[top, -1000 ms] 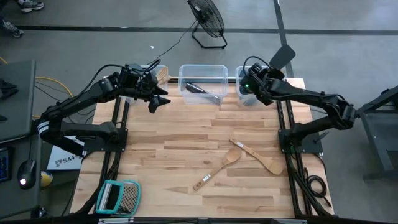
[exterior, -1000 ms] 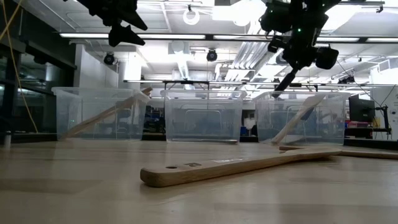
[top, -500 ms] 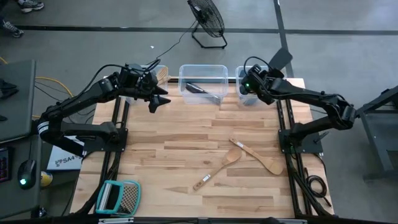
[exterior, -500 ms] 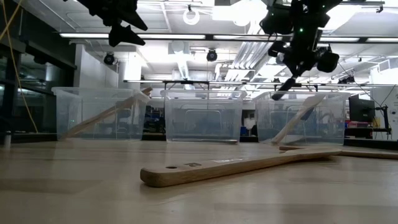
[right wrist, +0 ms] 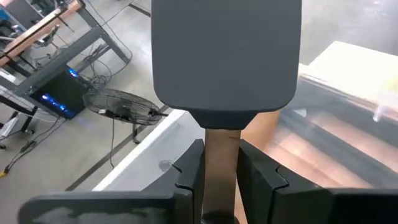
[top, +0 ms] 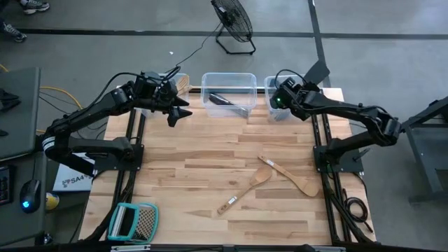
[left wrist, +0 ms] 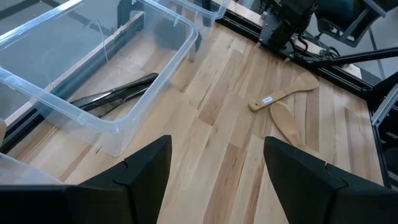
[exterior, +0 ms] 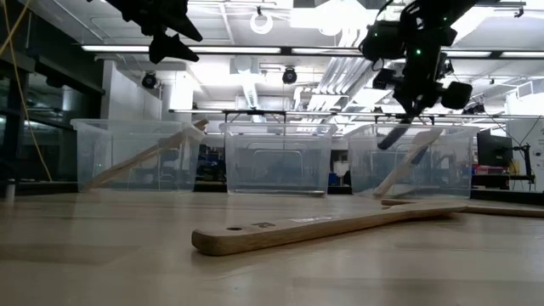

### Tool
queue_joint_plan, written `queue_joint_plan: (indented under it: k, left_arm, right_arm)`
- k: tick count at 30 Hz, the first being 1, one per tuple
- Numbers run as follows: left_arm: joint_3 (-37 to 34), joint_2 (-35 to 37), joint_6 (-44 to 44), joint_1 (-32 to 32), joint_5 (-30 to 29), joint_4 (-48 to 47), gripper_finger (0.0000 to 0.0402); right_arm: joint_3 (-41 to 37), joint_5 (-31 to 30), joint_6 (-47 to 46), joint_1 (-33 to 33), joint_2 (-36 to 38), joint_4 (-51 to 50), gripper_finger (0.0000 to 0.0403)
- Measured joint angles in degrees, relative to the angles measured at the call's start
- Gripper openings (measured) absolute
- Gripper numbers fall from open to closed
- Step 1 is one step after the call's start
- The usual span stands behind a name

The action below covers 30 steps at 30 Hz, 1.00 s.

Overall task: Pick & Place Kitchen Items
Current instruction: Put the black spatula into the right transparent bin, then put the brown wooden spoon into the left transparent bin

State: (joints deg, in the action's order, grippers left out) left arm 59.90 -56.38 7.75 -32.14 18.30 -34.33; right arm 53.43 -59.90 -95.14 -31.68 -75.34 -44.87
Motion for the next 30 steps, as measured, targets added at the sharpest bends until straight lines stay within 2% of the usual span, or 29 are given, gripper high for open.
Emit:
queue_joint_plan:
  k: [11,19,30]
  left_arm:
    - [0.00,0.00,-0.06,-0.02,0.00,-0.09,0.0251]
    - [0.00,0.00,-0.20,-0.02,0.00,-0.07,0.0251]
    - [0.00,0.00,-0.44,-0.01,0.02,0.00,0.0251]
  right_arm:
    - [-1.66,0.11,-0.65,0.02,-0.01,3.00,0.0085]
    - [-1.70,3.54,0.03,0.02,-0.01,3.08,0.0096]
    - [-1.70,9.15,3.29,0.06,-0.01,3.16,0.0163]
